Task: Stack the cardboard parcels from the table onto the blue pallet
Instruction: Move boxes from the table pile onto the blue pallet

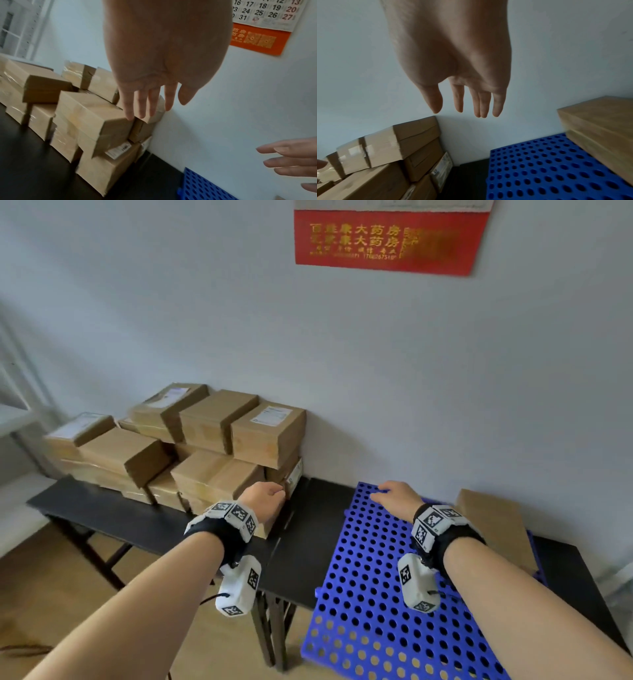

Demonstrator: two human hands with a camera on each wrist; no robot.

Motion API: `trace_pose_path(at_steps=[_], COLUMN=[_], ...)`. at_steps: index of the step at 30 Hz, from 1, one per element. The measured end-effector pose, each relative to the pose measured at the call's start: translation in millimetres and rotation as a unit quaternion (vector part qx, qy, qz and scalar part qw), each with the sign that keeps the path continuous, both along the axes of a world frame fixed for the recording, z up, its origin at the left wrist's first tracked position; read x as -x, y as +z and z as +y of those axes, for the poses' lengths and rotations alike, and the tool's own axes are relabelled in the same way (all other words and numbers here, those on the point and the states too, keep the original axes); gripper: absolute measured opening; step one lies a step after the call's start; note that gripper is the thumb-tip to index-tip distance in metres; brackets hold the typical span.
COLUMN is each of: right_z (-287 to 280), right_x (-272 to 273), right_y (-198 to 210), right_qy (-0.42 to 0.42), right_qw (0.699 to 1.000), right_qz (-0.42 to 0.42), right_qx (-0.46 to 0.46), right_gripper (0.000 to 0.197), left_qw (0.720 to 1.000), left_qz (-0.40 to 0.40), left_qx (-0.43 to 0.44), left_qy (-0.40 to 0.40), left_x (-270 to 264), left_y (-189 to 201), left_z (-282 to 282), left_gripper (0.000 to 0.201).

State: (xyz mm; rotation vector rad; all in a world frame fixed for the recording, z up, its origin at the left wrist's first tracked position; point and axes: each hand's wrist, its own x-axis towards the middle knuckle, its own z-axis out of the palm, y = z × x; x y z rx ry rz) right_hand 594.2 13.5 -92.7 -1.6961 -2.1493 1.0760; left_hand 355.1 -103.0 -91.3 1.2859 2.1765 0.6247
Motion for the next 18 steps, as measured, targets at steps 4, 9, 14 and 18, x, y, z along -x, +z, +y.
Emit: trace_pose_path(at_steps=[4, 9, 14, 18], right_z=[1, 14, 43, 67], right_x=[46, 93, 142, 178], right_y=[7, 14, 14, 13], right_qy=[0.021, 0.048, 0.056, 0.047], right_qw=[1.000, 0.999, 0.998, 0.998], right_qz=[-0.008, -0.011, 0.012, 0.042], right_qx=[-0.009, -0.009, -0.016, -0.005], right_gripper=[0.050, 0.053, 0.049, 0.048], left_qw=[1.000, 0.999, 0.998, 0.995], left_qz=[0.025, 0.017, -0.008, -0.035], left_qx=[-0.003, -0.020, -0.050, -0.074], left_qy=[0.017, 0.041, 0.044, 0.059], left_x=[46, 90, 129, 158], left_y=[11, 22, 29, 33], left_z=[-9, 0, 25, 49], left_gripper=[0.038, 0.039, 0.039, 0.036])
